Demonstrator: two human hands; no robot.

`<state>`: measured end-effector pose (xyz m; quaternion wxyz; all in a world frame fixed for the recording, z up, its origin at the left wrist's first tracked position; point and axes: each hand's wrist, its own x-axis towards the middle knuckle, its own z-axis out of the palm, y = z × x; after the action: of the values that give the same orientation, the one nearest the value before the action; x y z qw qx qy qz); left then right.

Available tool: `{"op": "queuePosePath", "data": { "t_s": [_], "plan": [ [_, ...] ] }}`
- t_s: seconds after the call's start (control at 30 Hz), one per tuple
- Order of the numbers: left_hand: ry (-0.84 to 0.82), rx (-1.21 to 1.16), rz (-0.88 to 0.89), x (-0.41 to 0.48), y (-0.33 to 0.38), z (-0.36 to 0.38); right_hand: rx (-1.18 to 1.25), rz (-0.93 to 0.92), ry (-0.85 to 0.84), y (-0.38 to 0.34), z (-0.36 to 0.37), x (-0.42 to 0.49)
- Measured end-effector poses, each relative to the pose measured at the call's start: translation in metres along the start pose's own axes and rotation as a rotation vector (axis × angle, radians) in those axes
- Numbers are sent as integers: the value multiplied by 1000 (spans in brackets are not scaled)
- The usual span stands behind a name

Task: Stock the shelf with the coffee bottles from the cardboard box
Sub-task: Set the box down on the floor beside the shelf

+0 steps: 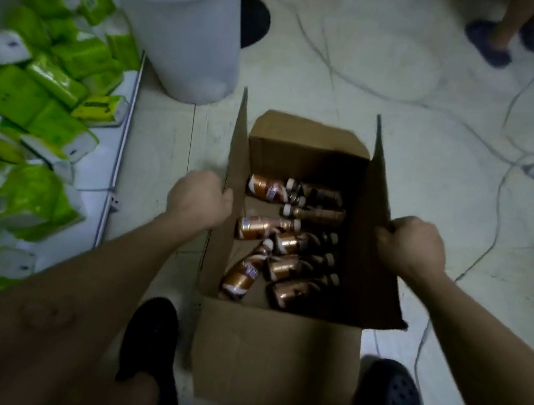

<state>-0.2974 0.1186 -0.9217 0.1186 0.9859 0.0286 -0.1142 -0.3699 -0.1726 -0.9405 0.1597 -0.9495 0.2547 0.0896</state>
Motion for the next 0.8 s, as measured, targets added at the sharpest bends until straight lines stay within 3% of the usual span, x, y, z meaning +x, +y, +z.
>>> {"op": "queuePosePath", "data": {
  "t_s": [0.1, 0.2, 0.3, 0.43, 0.8],
  "plan": [
    [11, 14, -32, -38, -3, -3, 19, -8, 41, -5, -1, -43],
    [-72, 53, -69, -89, -23, -2, -20, 14, -28, -3, -9, -89],
    [-32, 4, -89, -118, -45, 0, -16, -1, -73, 5, -9, -117],
    [7, -45, -45, -123, -55, 1, 14, -33, -51, 10, -5, -126],
    [65, -185, -173, -61, -83, 15, 165, -95, 97, -6, 24, -74]
  ]
}}
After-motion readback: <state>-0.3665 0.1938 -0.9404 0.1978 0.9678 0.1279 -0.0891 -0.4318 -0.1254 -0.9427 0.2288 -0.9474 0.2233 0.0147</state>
